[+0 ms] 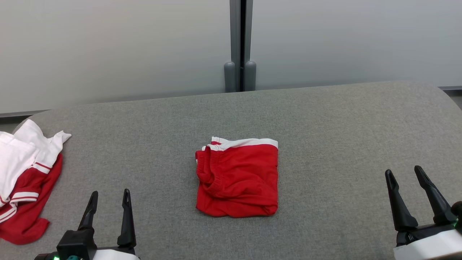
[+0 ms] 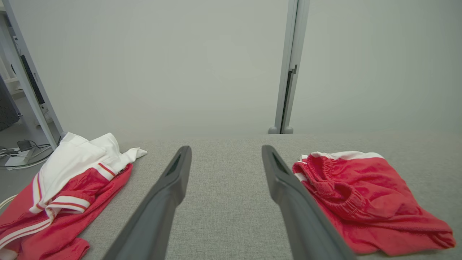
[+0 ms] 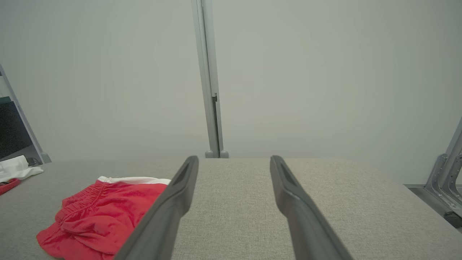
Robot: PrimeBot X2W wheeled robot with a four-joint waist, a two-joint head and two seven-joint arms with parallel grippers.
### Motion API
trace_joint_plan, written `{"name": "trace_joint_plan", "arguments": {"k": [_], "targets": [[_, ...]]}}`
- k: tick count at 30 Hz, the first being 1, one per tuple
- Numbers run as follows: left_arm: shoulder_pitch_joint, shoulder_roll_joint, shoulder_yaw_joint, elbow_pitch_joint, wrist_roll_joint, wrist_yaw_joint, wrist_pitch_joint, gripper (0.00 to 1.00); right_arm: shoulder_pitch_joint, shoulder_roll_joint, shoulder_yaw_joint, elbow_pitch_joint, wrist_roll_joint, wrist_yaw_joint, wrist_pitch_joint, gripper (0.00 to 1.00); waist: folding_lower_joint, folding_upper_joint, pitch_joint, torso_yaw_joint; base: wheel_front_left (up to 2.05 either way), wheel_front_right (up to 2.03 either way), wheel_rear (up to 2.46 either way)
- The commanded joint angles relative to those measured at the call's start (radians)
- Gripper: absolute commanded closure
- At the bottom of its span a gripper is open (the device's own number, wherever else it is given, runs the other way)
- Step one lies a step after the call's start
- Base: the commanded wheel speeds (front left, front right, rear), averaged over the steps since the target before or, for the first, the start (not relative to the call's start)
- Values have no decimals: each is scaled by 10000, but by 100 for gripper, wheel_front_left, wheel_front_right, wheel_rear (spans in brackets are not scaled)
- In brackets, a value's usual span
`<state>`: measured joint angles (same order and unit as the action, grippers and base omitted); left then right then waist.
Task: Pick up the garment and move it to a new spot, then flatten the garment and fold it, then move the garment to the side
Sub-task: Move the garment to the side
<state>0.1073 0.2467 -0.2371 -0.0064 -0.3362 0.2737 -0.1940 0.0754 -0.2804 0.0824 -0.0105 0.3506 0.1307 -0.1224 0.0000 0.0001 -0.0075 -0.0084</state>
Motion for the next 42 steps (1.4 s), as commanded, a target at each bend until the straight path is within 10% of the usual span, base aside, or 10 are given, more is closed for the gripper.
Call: {"name": "trace_joint_plan", "arguments": {"k": [1, 21, 42], "targets": [[56, 76, 52, -32, -20, 16, 8, 0, 61, -30, -25, -24, -26, 1, 36, 0, 0, -1, 1, 2, 0, 0, 0], [-1286, -152, -323, -43, 156, -167, -236, 0, -407, -170, -266, 666, 107, 1, 394, 0, 0, -1, 799, 1205, 0, 0, 0], [-3484, -1146, -599, 431, 815, -790, -722, 0, -3150, 261, 3011, 5268, 2122, 5, 1271, 0, 0, -1, 2699, 3005, 0, 0, 0]]}}
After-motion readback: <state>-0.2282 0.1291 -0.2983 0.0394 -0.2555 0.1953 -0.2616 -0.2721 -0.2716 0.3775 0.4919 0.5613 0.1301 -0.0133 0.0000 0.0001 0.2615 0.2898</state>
